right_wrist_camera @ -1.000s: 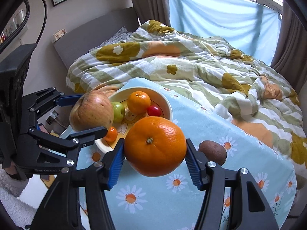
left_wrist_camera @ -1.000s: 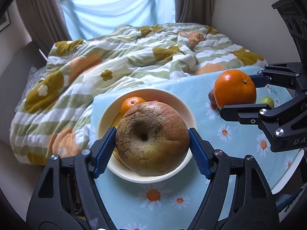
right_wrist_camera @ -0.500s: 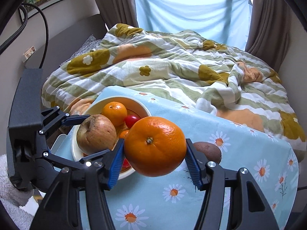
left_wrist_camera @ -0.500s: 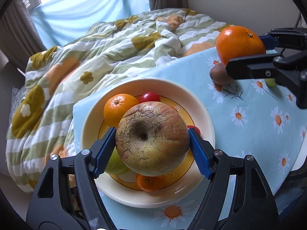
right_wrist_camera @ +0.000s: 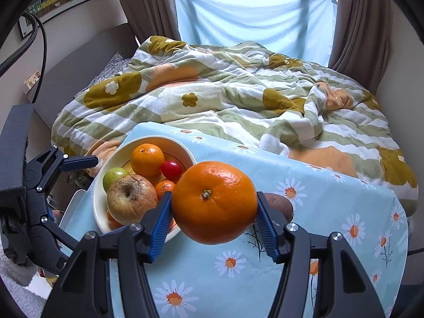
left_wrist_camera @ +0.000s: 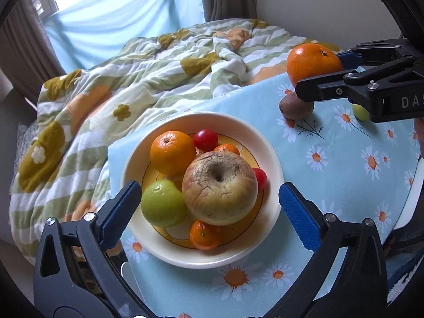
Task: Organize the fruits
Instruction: 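Lower the orange into the bowl and open the right gripper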
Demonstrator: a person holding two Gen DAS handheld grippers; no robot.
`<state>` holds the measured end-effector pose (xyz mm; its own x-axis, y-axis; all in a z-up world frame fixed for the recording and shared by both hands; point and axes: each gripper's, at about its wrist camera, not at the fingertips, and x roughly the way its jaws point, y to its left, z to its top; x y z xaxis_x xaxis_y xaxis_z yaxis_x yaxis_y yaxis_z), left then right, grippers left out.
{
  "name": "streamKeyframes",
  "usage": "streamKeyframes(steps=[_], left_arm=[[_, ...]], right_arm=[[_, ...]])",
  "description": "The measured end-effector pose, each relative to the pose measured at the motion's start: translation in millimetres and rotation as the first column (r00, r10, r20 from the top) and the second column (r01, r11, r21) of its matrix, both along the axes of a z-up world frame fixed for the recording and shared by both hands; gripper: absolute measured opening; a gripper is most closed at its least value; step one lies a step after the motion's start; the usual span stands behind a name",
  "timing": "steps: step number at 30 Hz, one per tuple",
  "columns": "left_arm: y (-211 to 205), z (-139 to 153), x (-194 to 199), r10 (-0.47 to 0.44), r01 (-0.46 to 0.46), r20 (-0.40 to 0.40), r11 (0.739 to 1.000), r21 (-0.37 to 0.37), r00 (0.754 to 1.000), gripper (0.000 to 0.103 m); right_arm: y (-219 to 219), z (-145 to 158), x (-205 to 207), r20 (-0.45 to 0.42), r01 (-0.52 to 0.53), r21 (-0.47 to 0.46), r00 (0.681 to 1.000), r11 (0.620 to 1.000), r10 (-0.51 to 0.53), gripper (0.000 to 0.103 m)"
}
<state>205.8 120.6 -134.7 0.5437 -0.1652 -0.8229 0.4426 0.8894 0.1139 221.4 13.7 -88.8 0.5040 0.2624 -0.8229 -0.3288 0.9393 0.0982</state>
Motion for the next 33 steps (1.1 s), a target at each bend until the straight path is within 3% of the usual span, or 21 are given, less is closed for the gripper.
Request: streamKeyframes(steps=[13,26,33], left_arm=[[28,8,-27,0.124,-0.125,-0.026,0.992,-0.029,0.992,0.103],[32,-9,-26,0.128,-0.128,-0.042,0.992,-0.019,0.991,0.103],[31,-15,-26,0.112,-0.113,-0.058,0.993,-0.013,0.992,0.103]], right_arm=[[29,-14,22,-0.037,-0.093,0.040,0.995,0.995,0.095,0.056],[57,-61,61,-0.090,-0.130,0.102,0.986,0.986,0.139,0.056],[59,-66,66,-0.076,-0.099,0.058,0.992,0.993,0.104,0.056]])
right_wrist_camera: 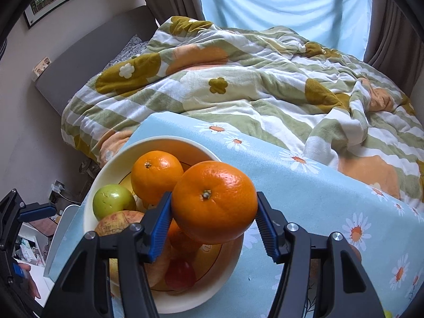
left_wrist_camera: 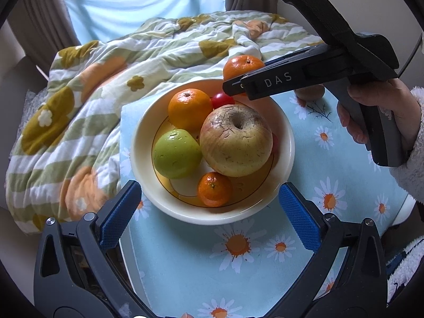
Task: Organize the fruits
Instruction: 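Lower the orange into the bowl and open the right gripper, then grasp the brown kiwi with the left gripper while the right gripper grasps the green citrus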
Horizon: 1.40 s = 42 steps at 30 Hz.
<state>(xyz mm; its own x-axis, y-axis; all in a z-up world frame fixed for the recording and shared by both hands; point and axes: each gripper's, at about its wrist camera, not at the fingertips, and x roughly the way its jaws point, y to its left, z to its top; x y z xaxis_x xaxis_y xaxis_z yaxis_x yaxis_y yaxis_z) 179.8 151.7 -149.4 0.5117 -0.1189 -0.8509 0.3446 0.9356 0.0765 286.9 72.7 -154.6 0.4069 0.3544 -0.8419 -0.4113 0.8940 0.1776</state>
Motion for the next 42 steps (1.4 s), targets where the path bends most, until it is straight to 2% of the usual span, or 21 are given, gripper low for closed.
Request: streamKeyframes(steps=[1,2,3,5,16,27,37,42], left_arm=[[0,0,0,0.000,0.000,-0.002,1.000,0.002,1.000,0.103],[1,0,-1,0.000,0.000,-0.003,1.000,0.003,1.000,0.103],[2,1,-1,0.000,0.000,-0.004,1.000,0.003,1.000,0.103],[3,1,-1,0.001,-0.001,-0.006,1.000,0.002,1.000,0.103],[3,10,-5,0.001,-0.002,0.003,1.000,0.023,1.000,0.103],[-12,40,-21,-0.021,0.021,0.018,1.000,0.007,1.000,0.103],[-69,70,-25,-0.021,0.016,0.084,0.998,0.068,0.996,0.103],[-109,69,-23,-0.017,0.014,0.086,0.999,0.036,0.996,0.103]], right_arm=[[-2,2,-1,0.007,0.007,0.013,1.000,1.000,-0.007,0.057],[-4,6,-2,0.023,0.012,0.036,1.000,0.999,-0.013,0.065],[-6,9,-3,0.035,0.013,0.054,0.999,0.998,-0.015,0.083],[-6,15,-3,0.046,0.011,0.068,0.999,0.998,-0.015,0.100],[-15,35,-17,0.071,0.048,0.072,0.996,0.996,-0.053,0.100],[-46,88,-69,0.113,0.130,0.019,0.985,0.991,-0.131,0.100],[-116,121,-114,0.155,0.198,-0.014,0.969,0.980,-0.194,0.100],[-163,125,-133,0.173,0.242,-0.057,0.958,0.969,-0.230,0.100]])
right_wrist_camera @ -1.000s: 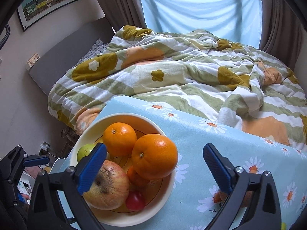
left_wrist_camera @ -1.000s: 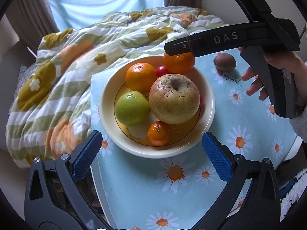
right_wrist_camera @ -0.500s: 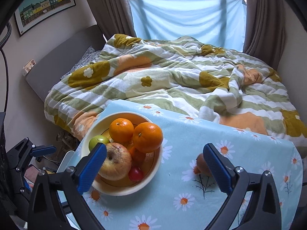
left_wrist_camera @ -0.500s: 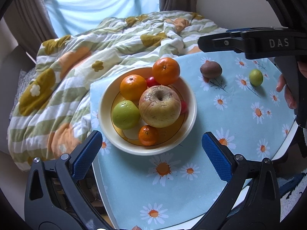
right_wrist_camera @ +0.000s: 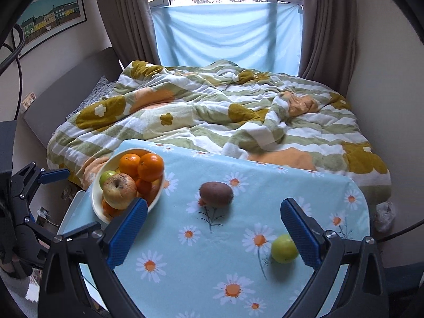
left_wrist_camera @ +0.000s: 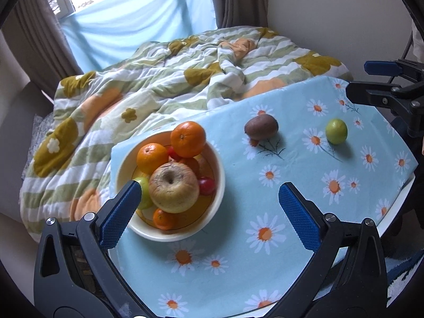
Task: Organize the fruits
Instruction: 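Grasp the brown kiwi with the left gripper while the right gripper grasps the green citrus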
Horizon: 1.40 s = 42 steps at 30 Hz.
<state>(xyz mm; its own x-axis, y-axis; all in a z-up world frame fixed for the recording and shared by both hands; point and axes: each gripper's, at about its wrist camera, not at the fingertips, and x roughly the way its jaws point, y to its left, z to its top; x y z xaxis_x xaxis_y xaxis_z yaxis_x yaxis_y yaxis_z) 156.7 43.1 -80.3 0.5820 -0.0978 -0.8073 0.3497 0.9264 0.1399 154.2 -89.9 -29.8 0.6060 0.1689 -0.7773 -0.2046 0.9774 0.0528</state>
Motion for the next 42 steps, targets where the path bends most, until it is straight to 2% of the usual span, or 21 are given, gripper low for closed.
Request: streamKeyframes(steps=[5,7,17,23,31,35,38,42], left_arm=[[-36,-12,7,0.020,-0.022,-0.038,0.998,-0.053,0.999,0.103],[-49,-20,13,0.030,-0.033,-0.051,0.998,-0.061,0.998,0.103],[-103,-62,50,0.086,-0.095,-0.114,0.992,-0.078,0.990,0.103],[-114,-86,84,0.154,-0.167,-0.143,0.983,-0.080,0.978,0.103],[-121,-115,118,0.203,-0.218,-0.165,0.972,-0.082,0.965,0.103],[-120,-123,128,0.223,-0.237,-0.154,0.968,-0.079,0.963,0.103],[-118,-130,134,0.229,-0.246,-0.166,0.965,-0.091,0.959,0.091],[-119,-138,139,0.225,-0.243,-0.176,0.965,-0.094,0.959,0.088]], right_arm=[[-39,-11,-14,-0.008,0.044,-0.102,0.999,0.994,-0.045,0.100],[-52,-19,-18,-0.016,0.049,-0.116,0.999,0.992,-0.051,0.100],[-87,-77,-16,-0.113,-0.003,-0.069,0.994,0.998,-0.005,0.100],[-100,-106,-6,-0.168,-0.002,0.016,0.986,1.000,0.005,0.100],[-102,-133,12,-0.204,-0.017,0.054,0.979,0.998,0.027,0.099],[-97,-143,18,-0.216,-0.046,0.049,0.975,0.998,0.055,0.088],[-93,-149,21,-0.223,-0.061,0.042,0.972,0.997,0.069,0.085],[-92,-155,23,-0.231,-0.068,0.050,0.970,0.996,0.078,0.084]])
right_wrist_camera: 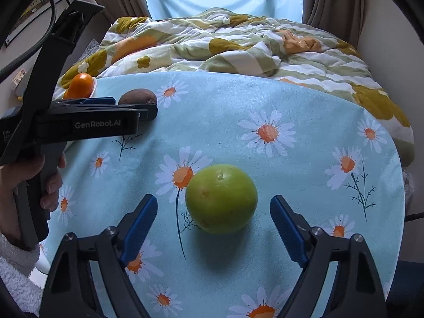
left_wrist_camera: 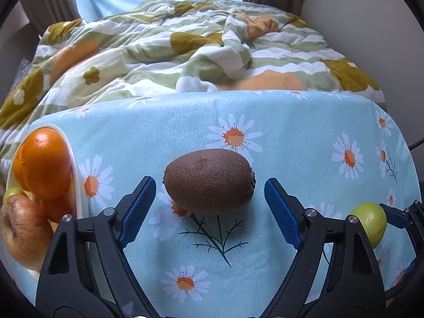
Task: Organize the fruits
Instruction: 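Grasp the brown kiwi with the left gripper while the right gripper grasps the green citrus, then carry the kiwi into the bowl and open the left gripper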
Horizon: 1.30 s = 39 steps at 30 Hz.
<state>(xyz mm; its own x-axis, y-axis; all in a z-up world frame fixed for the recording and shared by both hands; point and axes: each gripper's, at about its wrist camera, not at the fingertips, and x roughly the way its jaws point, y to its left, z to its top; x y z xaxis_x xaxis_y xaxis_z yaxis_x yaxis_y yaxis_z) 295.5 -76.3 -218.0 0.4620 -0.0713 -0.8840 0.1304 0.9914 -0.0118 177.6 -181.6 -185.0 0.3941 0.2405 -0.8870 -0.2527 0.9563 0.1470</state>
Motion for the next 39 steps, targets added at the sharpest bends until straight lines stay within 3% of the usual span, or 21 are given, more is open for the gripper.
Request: streamKeyframes(steps=[5,8,14,28,32,39], left_arm=[[-2,-4,3,-0.005,0.005,-0.005,1.000,0.003,1.000,0.082],[0,-6,4,0.001,0.000,-0.005,1.000,0.006,1.000,0.073],[-2,-5,1,-0.027,0.027,0.002,0.999,0.026,1.000,0.071],[5,-3,-12,-0.030,0.029,0.011,0.999,0.032,0.999,0.069],[7,-1,-17,-0.026,0.025,0.019,0.999,0.037,0.999,0.069],[9,9,-29,-0.012,0.011,0.040,1.000,0.016,0.999,0.068]], right_arm=[[1,-3,0,-0.005,-0.001,0.004,1.000,1.000,0.001,0.084],[1,-6,-1,-0.014,0.002,0.001,1.000,1.000,-0.002,0.076],[1,-7,-1,-0.008,0.007,-0.004,1.000,1.000,-0.007,0.075],[2,-8,3,0.020,0.002,-0.015,1.000,1.000,-0.001,0.061],[1,-7,3,0.030,0.001,-0.028,1.000,1.000,0.000,0.050],[-1,1,-1,0.056,-0.011,-0.022,0.998,1.000,0.012,0.050]])
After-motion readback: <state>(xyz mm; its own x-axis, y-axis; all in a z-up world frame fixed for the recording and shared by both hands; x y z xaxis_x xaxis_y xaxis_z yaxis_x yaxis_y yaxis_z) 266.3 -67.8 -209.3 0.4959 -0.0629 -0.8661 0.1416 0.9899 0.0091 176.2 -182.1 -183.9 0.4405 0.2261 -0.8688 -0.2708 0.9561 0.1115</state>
